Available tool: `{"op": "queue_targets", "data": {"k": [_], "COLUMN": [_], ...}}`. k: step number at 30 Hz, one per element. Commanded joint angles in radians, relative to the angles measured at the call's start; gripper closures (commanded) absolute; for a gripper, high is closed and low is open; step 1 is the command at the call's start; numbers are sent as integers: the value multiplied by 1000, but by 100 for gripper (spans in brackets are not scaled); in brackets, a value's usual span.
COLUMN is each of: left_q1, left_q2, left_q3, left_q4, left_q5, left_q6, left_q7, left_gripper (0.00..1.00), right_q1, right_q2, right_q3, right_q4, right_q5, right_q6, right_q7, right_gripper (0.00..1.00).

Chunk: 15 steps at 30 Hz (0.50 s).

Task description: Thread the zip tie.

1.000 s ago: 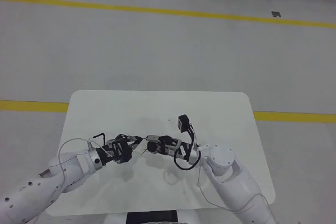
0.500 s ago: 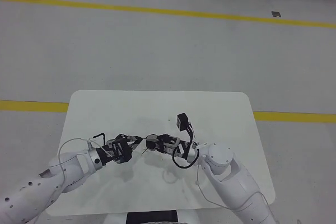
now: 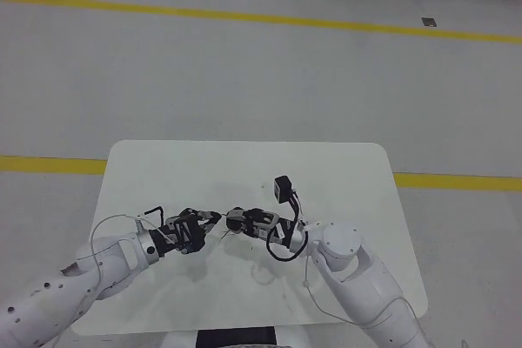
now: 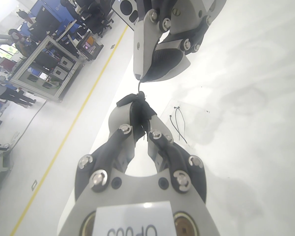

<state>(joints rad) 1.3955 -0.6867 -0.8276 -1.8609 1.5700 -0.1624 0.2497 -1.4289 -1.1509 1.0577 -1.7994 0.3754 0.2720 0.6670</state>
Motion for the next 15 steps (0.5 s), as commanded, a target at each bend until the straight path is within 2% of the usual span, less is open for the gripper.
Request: {"op": "queue_targets", "data": {"k": [1,15], "left_q1": [0,0], "left_q2": [0,0], "left_q3": [0,0], "left_q4": [0,0], "left_q5": [0,0], "left_q6": [0,0], "left_q7": [0,0], "left_gripper": [100,100], "right_q1": [-1,-1], "right_q2": [0,3], "right_q3": [-2,-4], "right_q4": [0,4], "right_q5": [-1,-2], "right_q6": [0,2], "right_q7": [-1,-8], "right_gripper": [100,100]}}
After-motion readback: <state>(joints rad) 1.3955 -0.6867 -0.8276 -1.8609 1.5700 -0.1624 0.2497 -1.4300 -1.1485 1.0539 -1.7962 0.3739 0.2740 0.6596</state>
